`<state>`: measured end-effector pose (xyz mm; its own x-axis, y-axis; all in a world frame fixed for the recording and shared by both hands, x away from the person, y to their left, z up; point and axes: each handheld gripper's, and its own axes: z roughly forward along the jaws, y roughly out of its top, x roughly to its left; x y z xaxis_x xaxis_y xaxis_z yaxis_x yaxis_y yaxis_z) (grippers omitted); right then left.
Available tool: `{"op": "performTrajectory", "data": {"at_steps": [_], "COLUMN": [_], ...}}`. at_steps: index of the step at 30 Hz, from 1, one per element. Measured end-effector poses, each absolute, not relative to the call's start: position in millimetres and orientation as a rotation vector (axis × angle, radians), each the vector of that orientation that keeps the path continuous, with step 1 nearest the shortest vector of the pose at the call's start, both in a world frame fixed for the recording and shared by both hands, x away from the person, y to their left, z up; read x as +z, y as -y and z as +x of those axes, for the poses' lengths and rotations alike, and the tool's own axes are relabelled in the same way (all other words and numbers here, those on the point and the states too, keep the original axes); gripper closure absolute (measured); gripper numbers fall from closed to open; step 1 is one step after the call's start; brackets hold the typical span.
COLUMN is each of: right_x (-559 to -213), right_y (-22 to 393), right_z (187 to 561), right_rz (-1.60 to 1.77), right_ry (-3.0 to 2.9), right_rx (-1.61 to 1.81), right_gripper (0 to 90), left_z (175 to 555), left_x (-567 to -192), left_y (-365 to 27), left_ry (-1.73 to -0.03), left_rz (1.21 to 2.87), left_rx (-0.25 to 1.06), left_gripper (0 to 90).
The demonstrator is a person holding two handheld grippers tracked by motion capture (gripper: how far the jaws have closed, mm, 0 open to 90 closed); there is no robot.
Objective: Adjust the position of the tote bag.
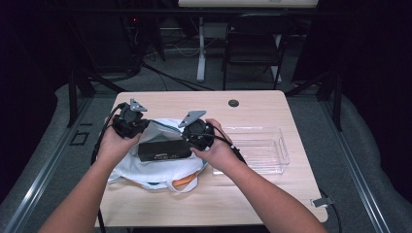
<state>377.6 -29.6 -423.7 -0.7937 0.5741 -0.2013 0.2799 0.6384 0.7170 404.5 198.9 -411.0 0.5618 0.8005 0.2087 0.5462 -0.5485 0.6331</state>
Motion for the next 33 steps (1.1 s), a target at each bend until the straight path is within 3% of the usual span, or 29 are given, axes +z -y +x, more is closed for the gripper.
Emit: {"op": "performTrajectory", "data": {"at_steps": [14,33], "right_x": [-422.6,-424.8], "right_y": [27.6,26.2], "right_z": [386.2,399.2], "right_rz": [0.686,0.740], "right_ry": [-2.419,-2.381], "right_rx": [0.943,0.904], "right_gripper": [81.8,83.0], "left_z": [415.6,428.7], "left_x": [-413.4,-419.0], "left_y": [-196.0,-190.8], "left_ry": [-1.111,-1.153], "left_rz": [2.278,2.287], "left_rx": [0.668,0.661], "left_gripper": [87.6,87.6]}}
